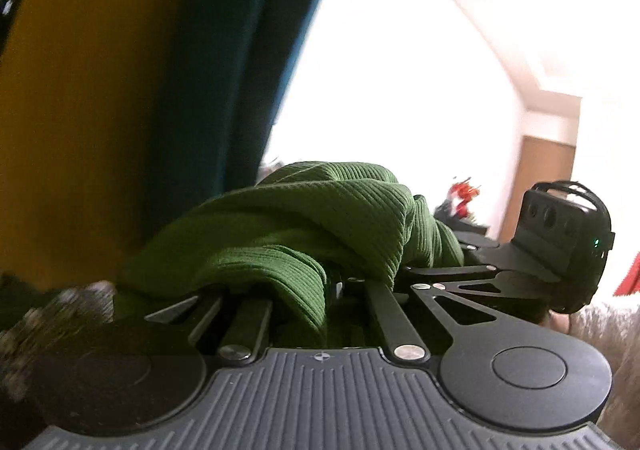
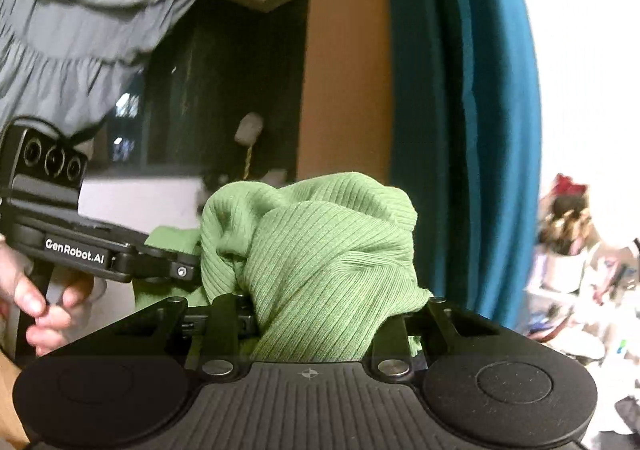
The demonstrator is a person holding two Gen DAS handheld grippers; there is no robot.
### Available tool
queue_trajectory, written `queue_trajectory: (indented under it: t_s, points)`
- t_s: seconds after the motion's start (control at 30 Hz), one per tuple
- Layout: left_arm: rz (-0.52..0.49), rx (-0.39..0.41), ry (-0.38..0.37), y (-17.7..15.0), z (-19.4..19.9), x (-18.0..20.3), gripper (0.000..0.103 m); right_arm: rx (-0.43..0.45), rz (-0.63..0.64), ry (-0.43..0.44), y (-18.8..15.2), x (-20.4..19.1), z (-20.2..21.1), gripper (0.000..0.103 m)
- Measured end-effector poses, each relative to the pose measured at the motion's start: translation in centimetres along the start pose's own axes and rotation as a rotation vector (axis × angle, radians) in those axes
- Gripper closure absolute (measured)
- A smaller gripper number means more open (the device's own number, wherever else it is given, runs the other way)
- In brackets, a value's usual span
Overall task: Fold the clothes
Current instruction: 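Carry the green sweater in both tools across the room toward the table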
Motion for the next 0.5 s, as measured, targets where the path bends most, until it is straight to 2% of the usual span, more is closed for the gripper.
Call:
queue_trajectory:
  t_s: [0.1,0.27,0.5]
  points:
    - [-0.039,0.031,-0.042,1.5,-0.9,3.0,0.099,0.033,0.001,-0.056,0.8,1.8,3.0,0.077]
    - [-0.103,0.078,-0.113,4.0,-2.4,8.1,0.099,0.08,0.004,-0.162,-0.2,5.4,10.9,0.077]
    - [-0.184,0.046,-0.191,5.3,-7.7,20.3,0.099,0.109,-0.028,-0.289,-3.8,10.2,23.0,0.077]
Point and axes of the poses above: each gripper's, at about its wrist camera, not at the fingertips, and z roughly against the way its jaws point, x to its right, y to its top, the point moved 8 cm from there along -z, roughly the way its jaws point, and after that the axes turned 14 degrees about -x, right-handed, at the moved point
